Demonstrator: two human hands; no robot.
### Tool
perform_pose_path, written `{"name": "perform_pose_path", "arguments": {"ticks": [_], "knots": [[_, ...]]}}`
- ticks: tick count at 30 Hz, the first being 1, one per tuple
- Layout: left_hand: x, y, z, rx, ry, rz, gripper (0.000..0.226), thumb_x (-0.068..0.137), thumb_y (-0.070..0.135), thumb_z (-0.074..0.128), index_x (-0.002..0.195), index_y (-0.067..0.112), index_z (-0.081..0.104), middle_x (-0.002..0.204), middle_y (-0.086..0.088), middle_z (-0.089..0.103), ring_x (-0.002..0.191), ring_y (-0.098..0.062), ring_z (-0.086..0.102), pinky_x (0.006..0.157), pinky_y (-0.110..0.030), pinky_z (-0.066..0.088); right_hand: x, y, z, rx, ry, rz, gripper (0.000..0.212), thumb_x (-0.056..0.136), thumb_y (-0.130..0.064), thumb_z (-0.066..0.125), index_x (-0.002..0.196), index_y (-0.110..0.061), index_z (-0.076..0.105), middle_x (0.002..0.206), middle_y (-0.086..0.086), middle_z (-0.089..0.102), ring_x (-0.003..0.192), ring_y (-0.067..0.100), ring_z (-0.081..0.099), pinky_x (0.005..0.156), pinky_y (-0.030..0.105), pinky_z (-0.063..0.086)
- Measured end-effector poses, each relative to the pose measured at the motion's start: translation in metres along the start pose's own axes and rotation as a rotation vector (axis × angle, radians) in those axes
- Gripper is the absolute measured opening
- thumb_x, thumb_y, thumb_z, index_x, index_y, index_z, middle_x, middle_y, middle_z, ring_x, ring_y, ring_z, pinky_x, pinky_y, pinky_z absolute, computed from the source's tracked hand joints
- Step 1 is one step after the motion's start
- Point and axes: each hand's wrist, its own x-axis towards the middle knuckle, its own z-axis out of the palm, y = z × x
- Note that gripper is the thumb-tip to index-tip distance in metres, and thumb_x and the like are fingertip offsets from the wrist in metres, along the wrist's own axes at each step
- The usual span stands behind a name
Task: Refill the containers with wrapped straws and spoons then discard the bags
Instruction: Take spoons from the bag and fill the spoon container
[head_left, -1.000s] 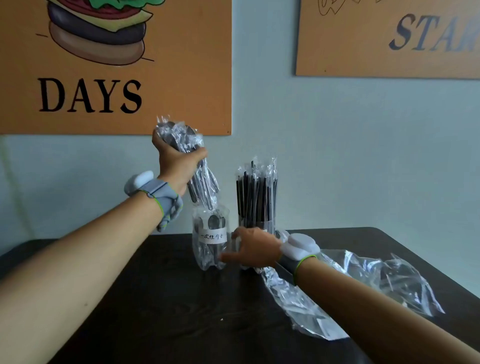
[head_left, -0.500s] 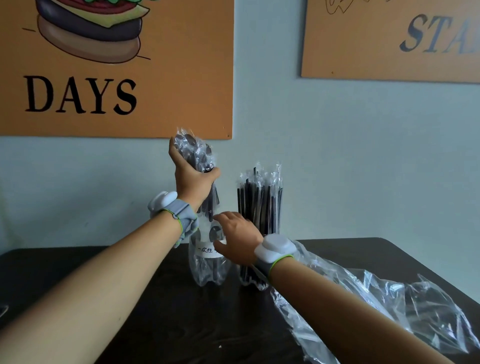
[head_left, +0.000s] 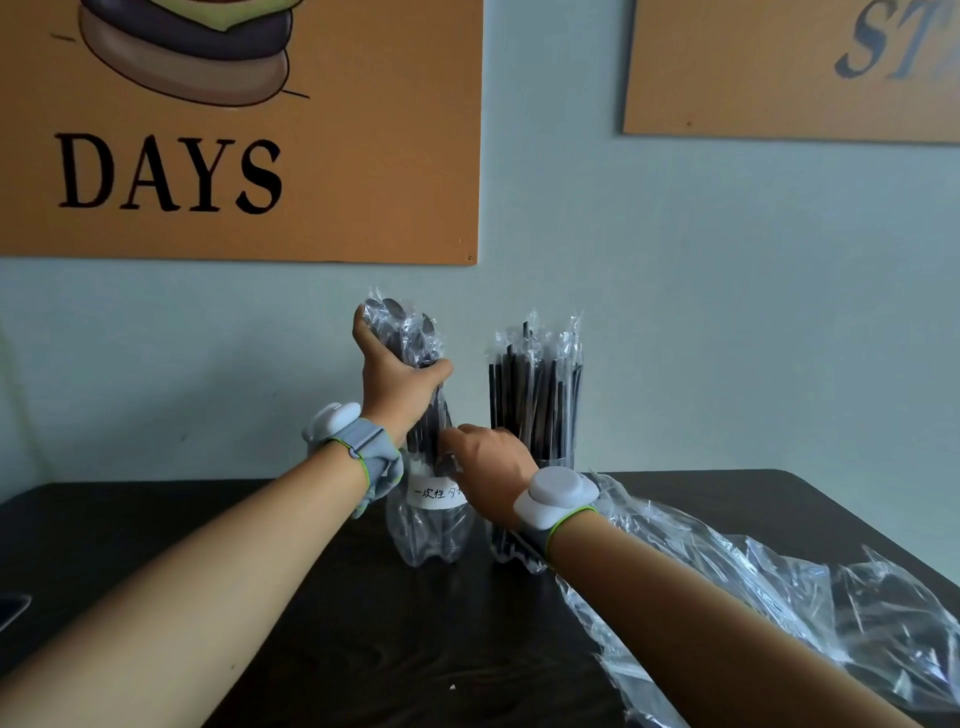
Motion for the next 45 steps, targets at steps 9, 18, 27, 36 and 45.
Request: {"name": "perform_pose_path", "arguments": {"ticks": [9,18,27,36,45], "knots": [[-0.02,-0.031,-0.008,0.234,-0.173,-0.054,0.095,0.068,0.017,0.077,0.139,0.022,0.014,0.116,-0.004,0.056,0.104,-0.029,0.058,0.089,-0.03,0.044,0.004,-0.006,0.002,-0.079,-0.035,-0.016,0.026,0.089,-0.003,0.048,0.115,-0.007,0.049,0.114,0.012,0.062,0.105,0.033,0.058,0.098,0.041,0.036],[0.008,-0.006,-0.019,0.264,-0.154,0.024,0.113,0.066,0.031,0.083,0.148,0.019,0.006,0.149,-0.014,0.021,0.14,-0.025,0.026,0.113,-0.032,0.025,-0.001,-0.003,-0.003,-0.024,-0.019,-0.05,0.031,0.088,0.002,0.041,0.115,-0.01,0.052,0.107,0.014,0.062,0.104,0.032,0.054,0.092,0.04,0.039],[-0.007,-0.015,-0.026,0.528,-0.289,0.171,0.031,0.088,0.017,0.06,0.116,0.007,0.054,0.126,-0.013,0.055,0.116,-0.029,0.053,0.099,-0.034,0.042,0.0,-0.006,0.001,-0.033,0.043,0.015,0.022,0.092,-0.005,0.045,0.114,-0.005,0.052,0.117,0.016,0.049,0.105,0.034,0.051,0.085,0.041,0.044],[-0.021,-0.033,-0.027,0.808,-0.36,0.138,0.039,0.094,0.038,0.046,0.122,0.012,0.05,0.139,-0.008,0.039,0.131,-0.029,0.035,0.107,-0.038,0.026,-0.001,-0.011,0.002,0.015,0.072,0.068,0.044,0.086,0.003,0.045,0.129,-0.006,0.04,0.121,0.017,0.047,0.109,0.034,0.049,0.085,0.041,0.045],[-0.025,-0.028,-0.031,0.767,-0.663,0.155,0.047,0.103,0.03,0.017,0.137,0.019,0.047,0.149,-0.002,0.043,0.14,-0.017,0.034,0.117,-0.032,0.016,0.001,-0.013,-0.001,0.02,0.046,0.076,0.042,0.09,0.001,0.047,0.131,-0.004,0.04,0.123,0.016,0.05,0.108,0.033,0.055,0.088,0.041,0.051]]}}
